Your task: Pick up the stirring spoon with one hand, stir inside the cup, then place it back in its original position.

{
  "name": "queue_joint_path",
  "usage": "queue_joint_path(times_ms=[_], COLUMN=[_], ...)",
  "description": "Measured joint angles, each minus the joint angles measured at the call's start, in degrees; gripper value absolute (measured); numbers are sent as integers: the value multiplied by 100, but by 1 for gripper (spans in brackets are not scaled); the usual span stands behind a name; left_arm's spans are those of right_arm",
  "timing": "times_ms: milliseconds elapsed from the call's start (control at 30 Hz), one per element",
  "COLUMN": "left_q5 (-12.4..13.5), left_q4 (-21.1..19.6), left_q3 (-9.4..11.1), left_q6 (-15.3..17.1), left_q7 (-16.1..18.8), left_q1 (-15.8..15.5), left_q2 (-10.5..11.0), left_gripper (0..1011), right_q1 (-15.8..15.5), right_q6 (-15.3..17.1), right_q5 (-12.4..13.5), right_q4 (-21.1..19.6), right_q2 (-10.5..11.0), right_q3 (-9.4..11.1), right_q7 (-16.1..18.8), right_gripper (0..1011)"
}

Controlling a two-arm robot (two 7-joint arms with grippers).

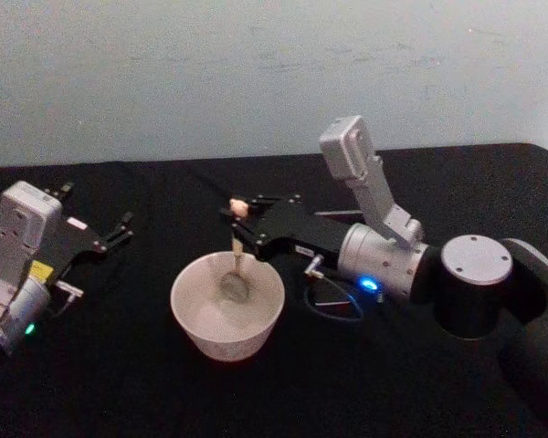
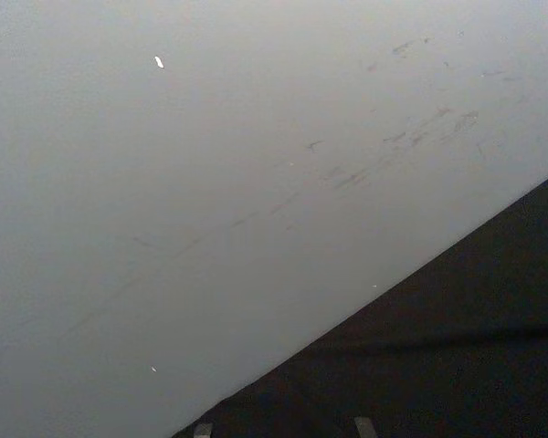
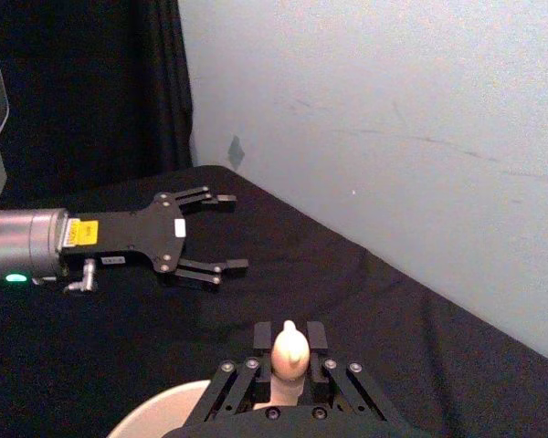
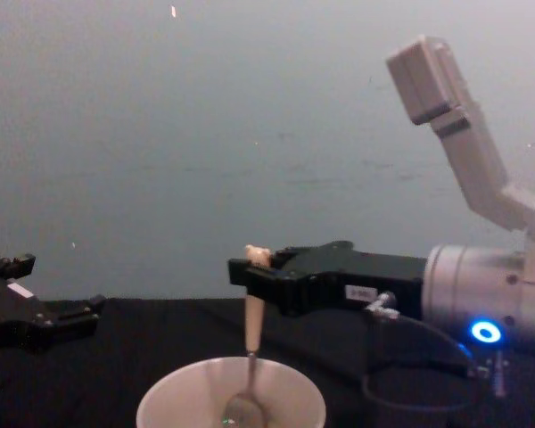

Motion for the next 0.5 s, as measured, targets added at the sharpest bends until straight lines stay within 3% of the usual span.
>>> queue_joint_path(times_ms=[233, 500], left_q5=[0, 0], left_q4=[0, 0], left_q3=[0, 0], left_q6=[0, 0], left_q7=[0, 0], left_q1=[0, 0], left_q2=[0, 0], left_gripper=[1001, 1001], right_q1=[-150, -435], right_q6=[-86, -35], right_q5=[-11, 200], right_q4=[-148, -541], right_q2=[217, 508], right_q3=[130, 292], right_q7=[85, 239], right_gripper=[223, 223])
